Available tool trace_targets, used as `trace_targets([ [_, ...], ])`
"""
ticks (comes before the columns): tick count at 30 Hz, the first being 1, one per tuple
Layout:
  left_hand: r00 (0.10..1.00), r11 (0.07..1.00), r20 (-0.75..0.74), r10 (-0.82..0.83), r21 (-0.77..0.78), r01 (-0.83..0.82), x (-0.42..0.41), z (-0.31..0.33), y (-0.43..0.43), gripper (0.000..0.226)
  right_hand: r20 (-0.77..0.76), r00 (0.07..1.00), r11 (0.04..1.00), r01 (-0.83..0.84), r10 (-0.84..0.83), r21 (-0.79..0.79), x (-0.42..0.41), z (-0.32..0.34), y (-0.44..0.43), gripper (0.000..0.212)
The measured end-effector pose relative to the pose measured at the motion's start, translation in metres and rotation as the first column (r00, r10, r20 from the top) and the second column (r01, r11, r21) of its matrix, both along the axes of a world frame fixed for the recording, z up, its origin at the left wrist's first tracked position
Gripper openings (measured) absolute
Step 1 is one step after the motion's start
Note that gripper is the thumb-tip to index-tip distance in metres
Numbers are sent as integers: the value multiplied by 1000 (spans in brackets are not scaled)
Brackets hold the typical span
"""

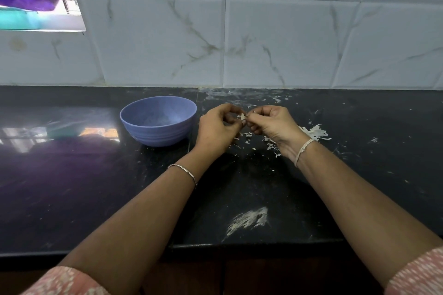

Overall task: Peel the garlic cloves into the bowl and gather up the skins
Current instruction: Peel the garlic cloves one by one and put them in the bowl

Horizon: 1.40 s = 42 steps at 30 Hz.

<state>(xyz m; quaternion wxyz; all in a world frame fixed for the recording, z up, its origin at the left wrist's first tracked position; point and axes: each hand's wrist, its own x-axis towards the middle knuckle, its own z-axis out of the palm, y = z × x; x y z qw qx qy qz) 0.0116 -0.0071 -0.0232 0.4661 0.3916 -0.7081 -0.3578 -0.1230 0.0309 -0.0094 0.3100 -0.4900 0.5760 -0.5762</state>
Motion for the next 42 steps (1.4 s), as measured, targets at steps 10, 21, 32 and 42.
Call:
trace_targets([
  [10, 942, 914, -314, -115, 339, 225, 4, 6, 7, 18, -357, 923, 985, 97, -142, -141, -3, -6, -5, 9],
  [21, 924, 905, -378, -57, 372, 208, 3, 8, 7, 6, -522, 829, 959, 56, -199, -276, 3, -6, -2, 4],
  [32, 889, 921, -458, 0, 345, 178, 4, 5, 3, 10, -565, 786, 949, 84, -250, -303, 11, -6, -4, 3],
  [42, 882, 906, -470, -27, 361, 220, 3, 7, 6, 12, -169, 970, 974, 146, -175, -172, 11, -10, -9, 9],
])
